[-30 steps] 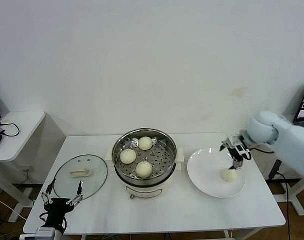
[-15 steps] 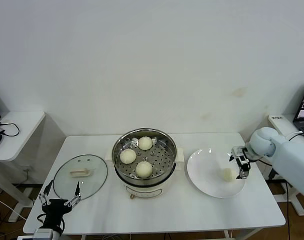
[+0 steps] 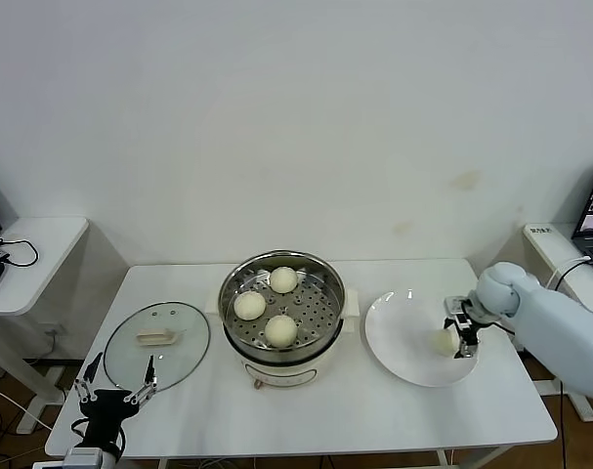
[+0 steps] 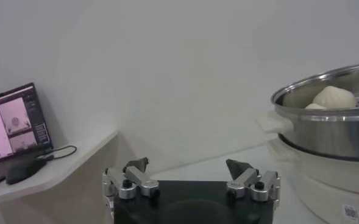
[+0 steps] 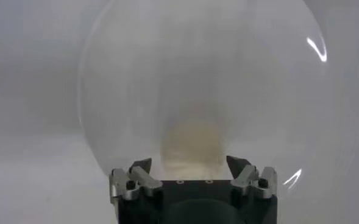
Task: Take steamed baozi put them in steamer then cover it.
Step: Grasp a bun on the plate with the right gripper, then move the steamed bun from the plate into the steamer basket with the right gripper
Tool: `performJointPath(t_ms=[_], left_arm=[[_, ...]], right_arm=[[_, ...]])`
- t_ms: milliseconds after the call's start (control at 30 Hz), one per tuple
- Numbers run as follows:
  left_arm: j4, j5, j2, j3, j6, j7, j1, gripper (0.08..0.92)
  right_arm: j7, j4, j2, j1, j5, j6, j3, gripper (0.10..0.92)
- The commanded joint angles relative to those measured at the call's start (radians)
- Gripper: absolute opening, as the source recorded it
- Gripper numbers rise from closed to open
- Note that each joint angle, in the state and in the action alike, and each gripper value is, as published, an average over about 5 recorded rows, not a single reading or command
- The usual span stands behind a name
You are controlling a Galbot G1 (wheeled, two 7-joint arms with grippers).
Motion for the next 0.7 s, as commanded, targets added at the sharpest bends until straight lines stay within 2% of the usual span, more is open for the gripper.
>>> performJointPath(t_ms=[33, 300, 700], left_arm=[[0.0, 0.001, 0.0, 0.0, 0.0, 0.0, 0.002, 0.823], [-0.006, 0.001, 0.0, 0.0, 0.0, -0.001, 0.002, 0.823], [-0.009, 0.003, -0.001, 0.01, -0.001, -0.001, -0.003, 0.823]], right_arm=[[0.008, -0.033, 0.026, -0.018, -0.013, 0.001, 0.019, 0.703], [0.002, -0.005, 0.001, 0.034, 0.014, -0.005, -0.008, 0.612], [-0.018, 0.164, -0.083, 0.306, 0.201, -0.07, -0.204, 0.602]])
